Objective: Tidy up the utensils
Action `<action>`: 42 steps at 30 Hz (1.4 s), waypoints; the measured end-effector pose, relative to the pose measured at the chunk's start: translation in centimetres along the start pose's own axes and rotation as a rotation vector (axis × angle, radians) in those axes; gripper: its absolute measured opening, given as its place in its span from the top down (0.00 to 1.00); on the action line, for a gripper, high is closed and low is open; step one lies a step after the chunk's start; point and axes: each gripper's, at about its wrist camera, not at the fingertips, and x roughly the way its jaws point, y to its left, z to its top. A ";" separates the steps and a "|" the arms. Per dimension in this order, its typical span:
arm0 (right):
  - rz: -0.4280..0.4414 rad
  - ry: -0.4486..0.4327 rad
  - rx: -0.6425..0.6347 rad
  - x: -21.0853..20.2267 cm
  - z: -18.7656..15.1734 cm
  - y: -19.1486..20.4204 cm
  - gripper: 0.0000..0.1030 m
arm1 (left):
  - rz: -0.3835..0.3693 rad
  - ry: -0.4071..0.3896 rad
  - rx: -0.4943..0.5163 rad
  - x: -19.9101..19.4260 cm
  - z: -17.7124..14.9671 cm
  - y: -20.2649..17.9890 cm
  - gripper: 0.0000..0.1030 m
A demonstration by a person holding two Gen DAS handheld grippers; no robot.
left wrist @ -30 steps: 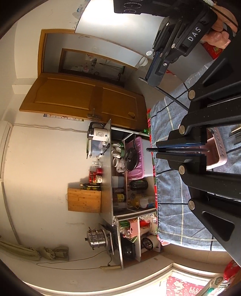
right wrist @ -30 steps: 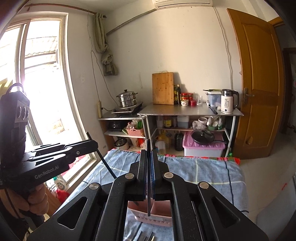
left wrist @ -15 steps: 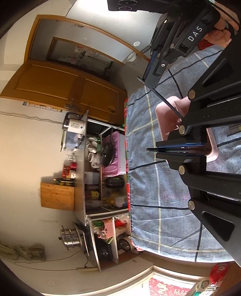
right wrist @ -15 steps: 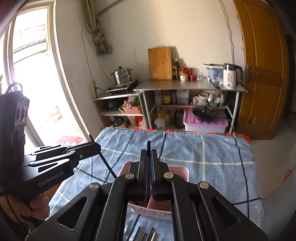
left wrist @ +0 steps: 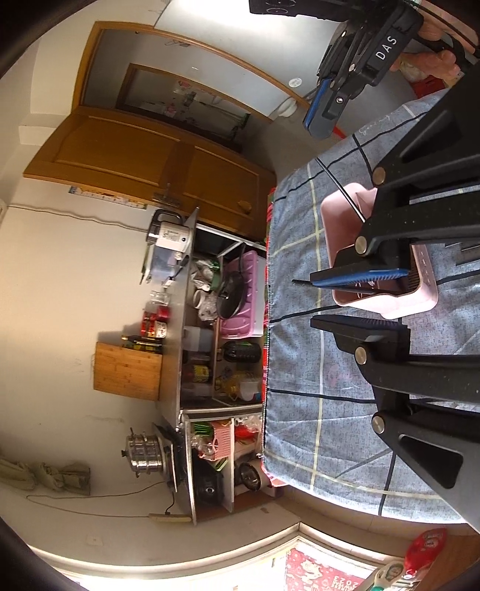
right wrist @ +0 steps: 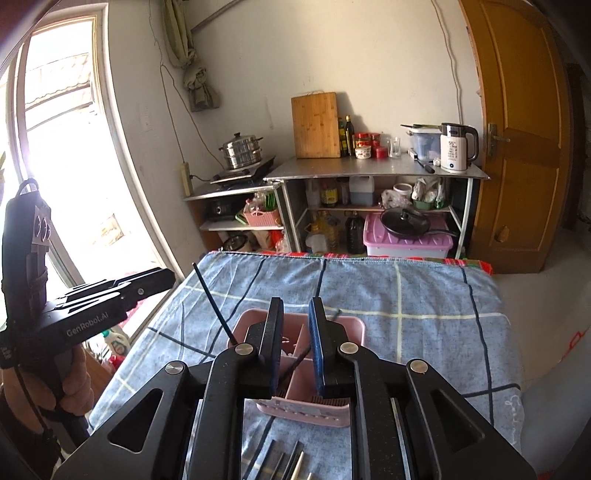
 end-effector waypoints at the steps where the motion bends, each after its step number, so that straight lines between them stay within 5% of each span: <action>1: -0.002 -0.012 -0.002 -0.9 -0.5 0.0 0.86 | 0.001 -0.012 0.002 -0.6 -0.3 -0.1 0.84; 5: 0.005 -0.036 -0.010 -2.9 -1.9 0.4 0.86 | -0.007 -0.041 0.011 -2.9 -2.4 -0.6 0.77; 29: -0.038 -0.018 0.027 -11.0 -17.3 0.9 0.86 | -0.044 -0.086 0.031 -11.2 -20.3 -4.5 0.77; 42: -0.080 0.037 0.026 -12.4 -23.7 1.0 0.86 | -0.040 -0.056 0.003 -13.6 -26.1 -4.6 0.77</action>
